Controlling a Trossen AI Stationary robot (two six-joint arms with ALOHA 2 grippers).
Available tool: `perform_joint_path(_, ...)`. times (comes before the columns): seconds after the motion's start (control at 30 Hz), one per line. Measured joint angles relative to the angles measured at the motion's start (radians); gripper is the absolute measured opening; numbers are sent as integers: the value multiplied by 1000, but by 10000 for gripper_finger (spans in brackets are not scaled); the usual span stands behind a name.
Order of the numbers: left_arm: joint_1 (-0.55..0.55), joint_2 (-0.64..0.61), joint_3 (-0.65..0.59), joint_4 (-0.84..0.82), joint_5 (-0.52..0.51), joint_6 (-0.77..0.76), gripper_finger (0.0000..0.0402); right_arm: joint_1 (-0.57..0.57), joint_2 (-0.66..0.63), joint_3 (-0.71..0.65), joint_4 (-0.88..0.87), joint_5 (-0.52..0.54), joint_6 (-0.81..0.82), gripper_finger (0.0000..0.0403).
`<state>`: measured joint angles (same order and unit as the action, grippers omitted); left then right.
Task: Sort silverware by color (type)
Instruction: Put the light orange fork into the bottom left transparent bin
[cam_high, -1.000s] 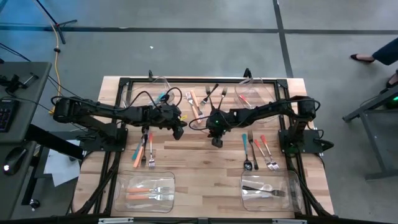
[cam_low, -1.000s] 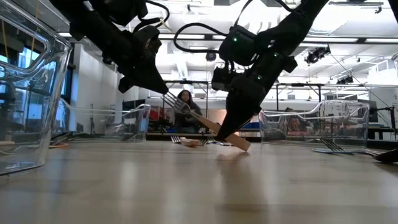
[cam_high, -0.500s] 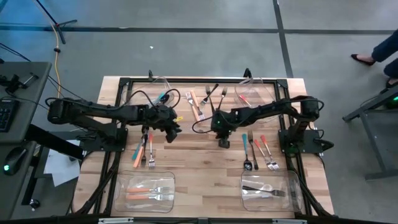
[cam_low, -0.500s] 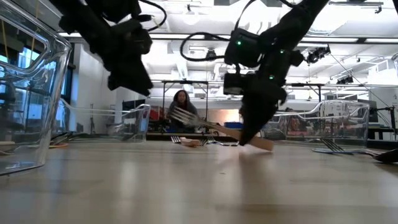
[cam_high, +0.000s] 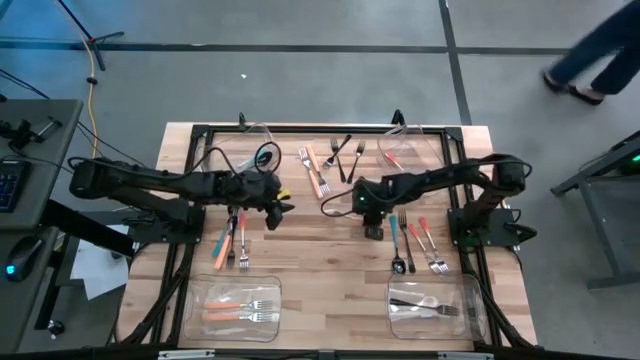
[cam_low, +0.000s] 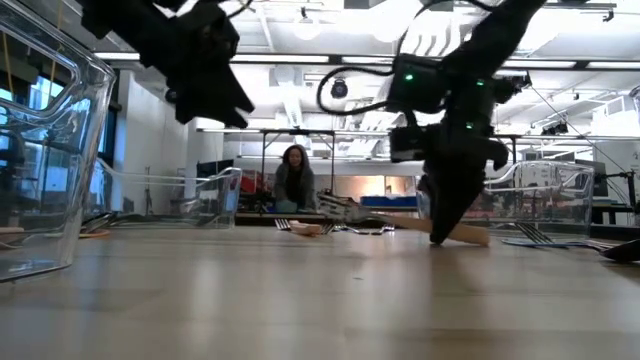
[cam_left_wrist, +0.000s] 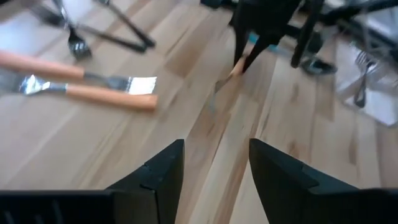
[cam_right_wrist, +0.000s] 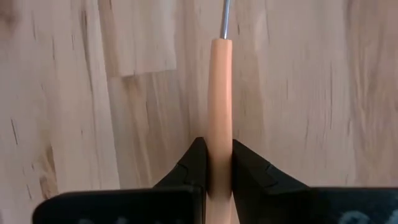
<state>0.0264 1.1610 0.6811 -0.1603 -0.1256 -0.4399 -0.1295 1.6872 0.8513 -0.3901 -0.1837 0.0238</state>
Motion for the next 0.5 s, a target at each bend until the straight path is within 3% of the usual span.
perform_joint_path(0.13,-24,0,-88,197,-20,-16,170,2,-100,-95,92,-13,71,30)
perform_joint_path(0.37,-15,45,-335,814,24,-132,170,1,-241,-157,308,-11,207,30)
perform_joint_path(0.5,14,68,-343,893,15,-127,170,1,-239,-162,546,1,300,30)
